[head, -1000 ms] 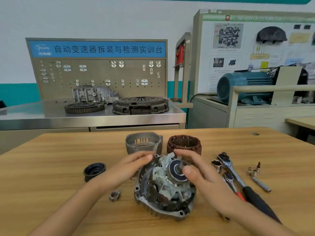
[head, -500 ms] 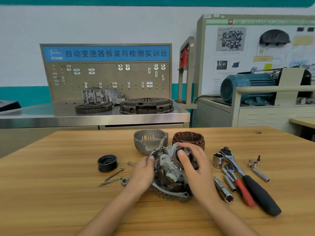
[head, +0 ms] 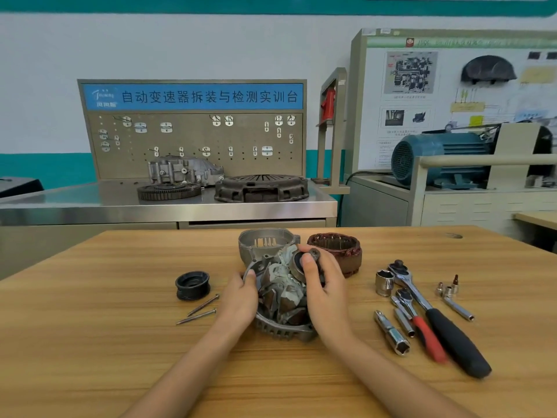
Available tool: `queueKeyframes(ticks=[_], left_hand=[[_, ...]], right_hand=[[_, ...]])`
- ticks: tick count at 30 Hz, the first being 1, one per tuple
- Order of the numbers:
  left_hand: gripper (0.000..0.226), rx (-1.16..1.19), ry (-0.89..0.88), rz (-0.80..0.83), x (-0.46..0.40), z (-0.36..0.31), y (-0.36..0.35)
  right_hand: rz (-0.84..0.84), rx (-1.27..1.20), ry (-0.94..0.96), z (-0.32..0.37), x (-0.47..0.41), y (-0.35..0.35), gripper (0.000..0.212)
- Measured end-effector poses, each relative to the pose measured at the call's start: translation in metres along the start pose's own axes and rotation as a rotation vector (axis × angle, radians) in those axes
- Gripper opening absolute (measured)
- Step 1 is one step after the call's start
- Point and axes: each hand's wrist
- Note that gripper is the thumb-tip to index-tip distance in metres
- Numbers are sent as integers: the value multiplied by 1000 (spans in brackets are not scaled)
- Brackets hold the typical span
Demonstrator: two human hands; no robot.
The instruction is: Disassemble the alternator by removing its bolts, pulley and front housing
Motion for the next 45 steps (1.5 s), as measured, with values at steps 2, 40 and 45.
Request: queueKeyframes(ticks=[2,40,45], left_hand=[[35,-17,4,-20,-4,3,3],[86,240,-444,270,6,12,46],[85,326,-442,203,5,-11,42]], right_hand=[[17,3,1,-1,-5,-6,23],[384,-47,-199,-9,-9,3,66],[361,-156,-153,9,-16,11,67]])
Point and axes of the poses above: each hand's wrist, its own x-axis away from the middle knuckle, its own y-axis out of the back of the hand, z = x × y, and after that the axes turned 15 degrees about -y, right-handed
